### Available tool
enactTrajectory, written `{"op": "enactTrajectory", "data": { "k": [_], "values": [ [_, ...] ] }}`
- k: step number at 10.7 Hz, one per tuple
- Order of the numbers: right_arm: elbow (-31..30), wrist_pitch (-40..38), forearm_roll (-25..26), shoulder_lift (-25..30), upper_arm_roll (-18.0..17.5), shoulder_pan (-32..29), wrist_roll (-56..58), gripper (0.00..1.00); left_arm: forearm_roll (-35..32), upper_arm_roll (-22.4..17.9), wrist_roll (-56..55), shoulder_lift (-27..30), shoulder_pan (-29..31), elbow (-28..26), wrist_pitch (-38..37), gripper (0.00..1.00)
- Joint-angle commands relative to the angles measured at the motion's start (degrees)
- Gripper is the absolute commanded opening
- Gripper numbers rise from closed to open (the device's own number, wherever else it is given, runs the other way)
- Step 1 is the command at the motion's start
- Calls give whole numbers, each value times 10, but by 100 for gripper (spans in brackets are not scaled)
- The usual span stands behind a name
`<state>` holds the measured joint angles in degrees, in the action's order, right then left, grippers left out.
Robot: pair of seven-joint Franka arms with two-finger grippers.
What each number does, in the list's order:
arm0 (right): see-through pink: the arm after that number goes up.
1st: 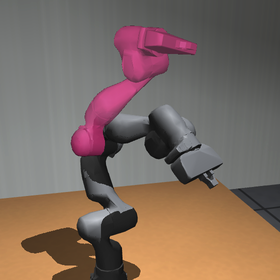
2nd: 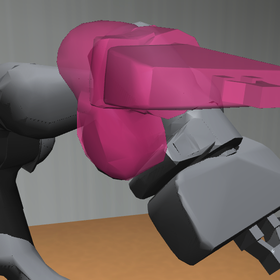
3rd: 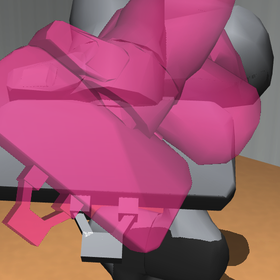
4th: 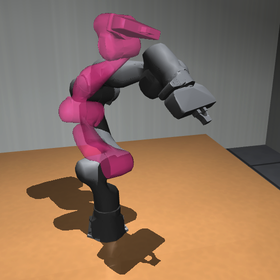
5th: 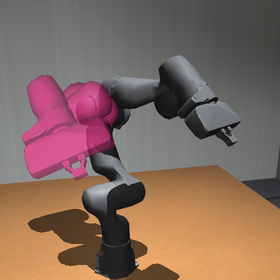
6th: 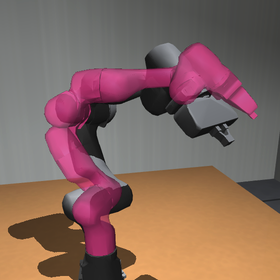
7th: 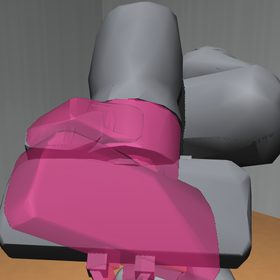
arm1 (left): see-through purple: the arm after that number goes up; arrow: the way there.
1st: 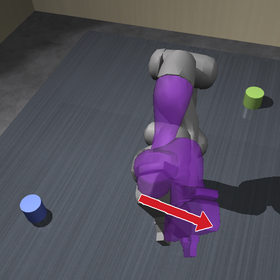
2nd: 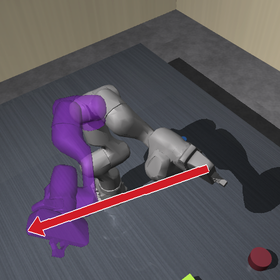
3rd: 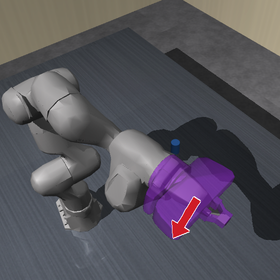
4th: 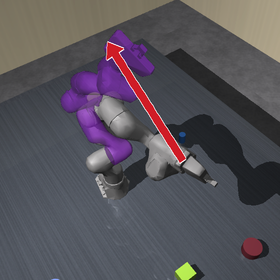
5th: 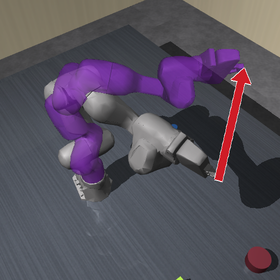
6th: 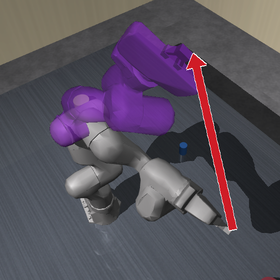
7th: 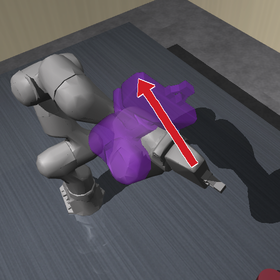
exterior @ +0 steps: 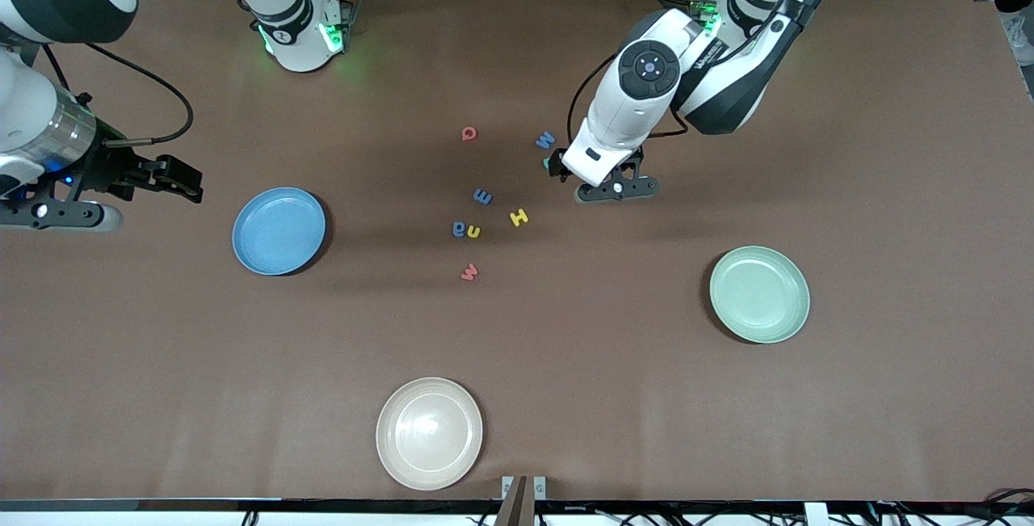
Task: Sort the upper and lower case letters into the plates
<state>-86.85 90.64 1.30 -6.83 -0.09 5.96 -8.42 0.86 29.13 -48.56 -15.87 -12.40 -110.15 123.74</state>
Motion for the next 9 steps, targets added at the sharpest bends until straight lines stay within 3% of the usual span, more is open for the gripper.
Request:
{"op": "enactTrajectory", "data": {
  "k": [1, 4, 9],
  "values": [
    [-5, 27, 3, -3, -2, -5, -4, 100, -23, 2, -26, -7, -8, -4, 16, 100],
    [-4, 48, 27, -21, -1, 4, -5, 100, -50, 2, -51, -27, -16, -2, 26, 100],
    [-6, 9, 26, -17, -3, 4, -4, 100, -70, 3, -79, -43, -27, -4, 29, 100]
  ]
}}
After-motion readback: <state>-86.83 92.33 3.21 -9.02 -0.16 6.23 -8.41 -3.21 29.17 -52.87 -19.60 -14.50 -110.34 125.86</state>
